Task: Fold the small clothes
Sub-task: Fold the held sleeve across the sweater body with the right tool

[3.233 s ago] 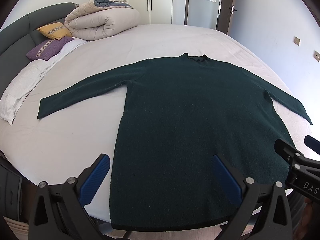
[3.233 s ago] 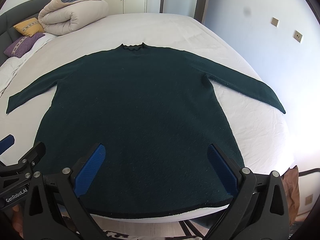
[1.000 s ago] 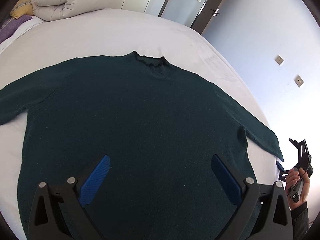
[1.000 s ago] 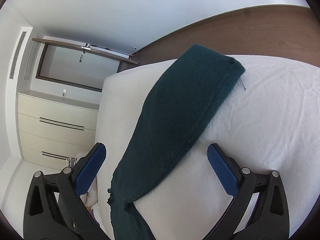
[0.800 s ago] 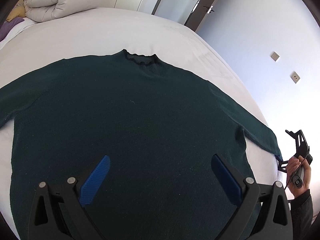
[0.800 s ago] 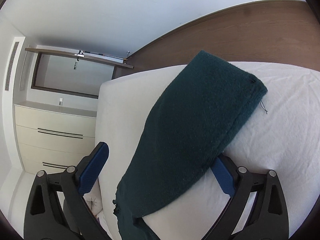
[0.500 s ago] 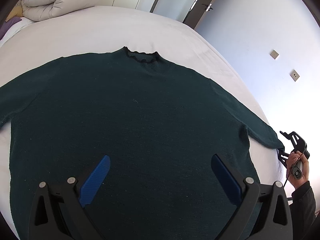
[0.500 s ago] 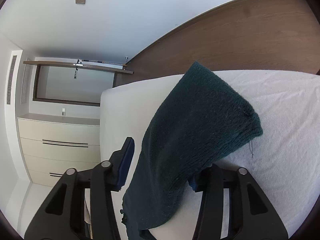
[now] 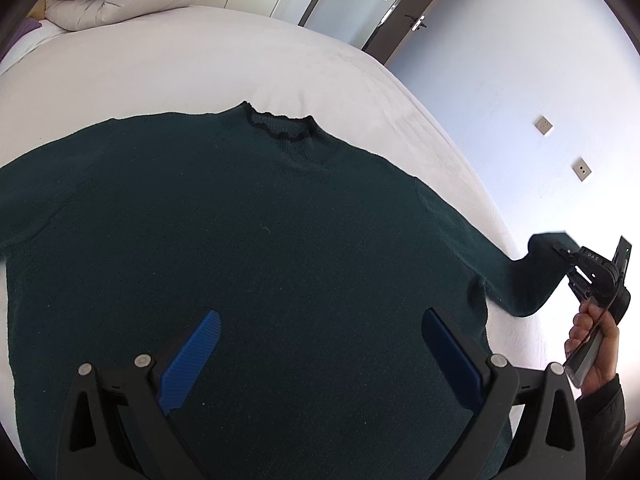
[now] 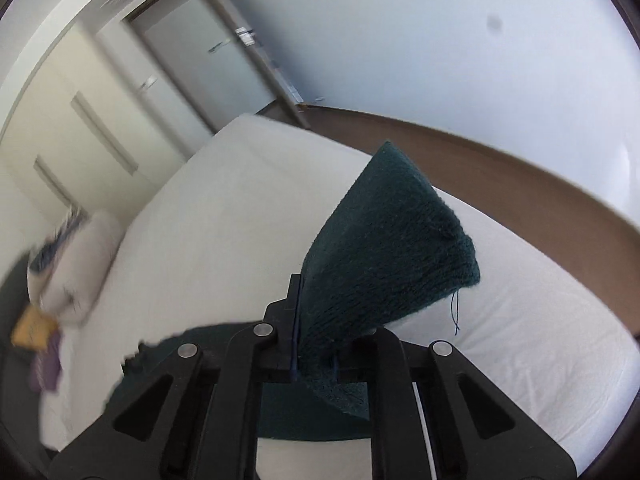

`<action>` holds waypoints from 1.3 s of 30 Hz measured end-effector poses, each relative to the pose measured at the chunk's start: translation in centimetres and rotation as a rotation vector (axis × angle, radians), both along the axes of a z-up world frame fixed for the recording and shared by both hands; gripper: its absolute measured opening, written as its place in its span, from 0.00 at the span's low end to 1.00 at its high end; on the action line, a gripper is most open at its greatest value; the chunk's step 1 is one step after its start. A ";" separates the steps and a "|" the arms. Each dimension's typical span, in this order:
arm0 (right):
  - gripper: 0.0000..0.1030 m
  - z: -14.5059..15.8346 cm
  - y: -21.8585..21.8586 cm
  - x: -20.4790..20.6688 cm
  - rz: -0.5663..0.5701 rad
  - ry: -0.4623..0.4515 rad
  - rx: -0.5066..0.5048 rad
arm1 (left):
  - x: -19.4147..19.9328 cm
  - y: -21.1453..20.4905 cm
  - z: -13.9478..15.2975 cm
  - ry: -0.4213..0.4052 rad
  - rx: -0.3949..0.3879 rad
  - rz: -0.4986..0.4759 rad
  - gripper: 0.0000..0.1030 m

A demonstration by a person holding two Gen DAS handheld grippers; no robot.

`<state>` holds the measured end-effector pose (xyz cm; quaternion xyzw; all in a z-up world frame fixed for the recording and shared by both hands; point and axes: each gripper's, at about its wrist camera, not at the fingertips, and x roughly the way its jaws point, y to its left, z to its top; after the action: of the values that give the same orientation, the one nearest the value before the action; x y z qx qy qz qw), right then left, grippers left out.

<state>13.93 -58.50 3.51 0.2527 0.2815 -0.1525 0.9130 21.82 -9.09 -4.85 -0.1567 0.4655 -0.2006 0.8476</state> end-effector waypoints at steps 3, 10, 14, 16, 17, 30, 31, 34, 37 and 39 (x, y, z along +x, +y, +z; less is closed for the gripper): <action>0.09 0.5 12.8 4.4 0.346 0.051 -0.290 | 1.0 0.5 -0.2 0.028 -0.089 0.007 0.99; 0.09 -10.5 29.9 6.7 0.684 0.231 -0.546 | 3.3 1.5 -2.9 0.213 -0.360 -0.022 0.99; 0.10 -13.9 31.8 7.8 0.707 0.274 -0.595 | 4.3 1.4 -4.4 0.287 -0.445 -0.004 0.99; 0.11 -15.5 35.0 6.0 0.717 0.294 -0.616 | 5.0 0.9 -4.6 0.306 -0.479 -0.006 0.99; 0.13 -15.7 35.1 5.9 0.724 0.306 -0.621 | 5.2 0.6 -4.6 0.311 -0.489 -0.011 0.99; 0.69 -17.0 27.3 3.0 0.614 0.191 0.027 | 5.7 -4.3 -5.7 0.391 -0.377 -0.101 0.27; 0.69 -17.8 26.0 3.1 0.590 0.189 0.105 | 5.6 -4.6 -5.7 0.385 -0.337 -0.101 0.16; 0.69 -19.5 23.3 3.4 0.545 0.131 0.241 | 5.8 -4.4 -4.9 0.353 -0.322 -0.108 0.07; 0.69 -19.9 22.1 3.7 0.513 0.092 0.305 | 6.7 -3.1 -2.8 0.277 -0.273 -0.103 0.07; 0.69 -19.7 21.3 4.1 0.504 0.082 0.327 | 7.7 -1.8 -1.5 0.236 -0.259 -0.088 0.07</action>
<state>18.04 -37.21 -16.23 0.3122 0.3928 0.1162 0.8572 29.54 -10.85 -6.39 -0.2667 0.5386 -0.2761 0.7501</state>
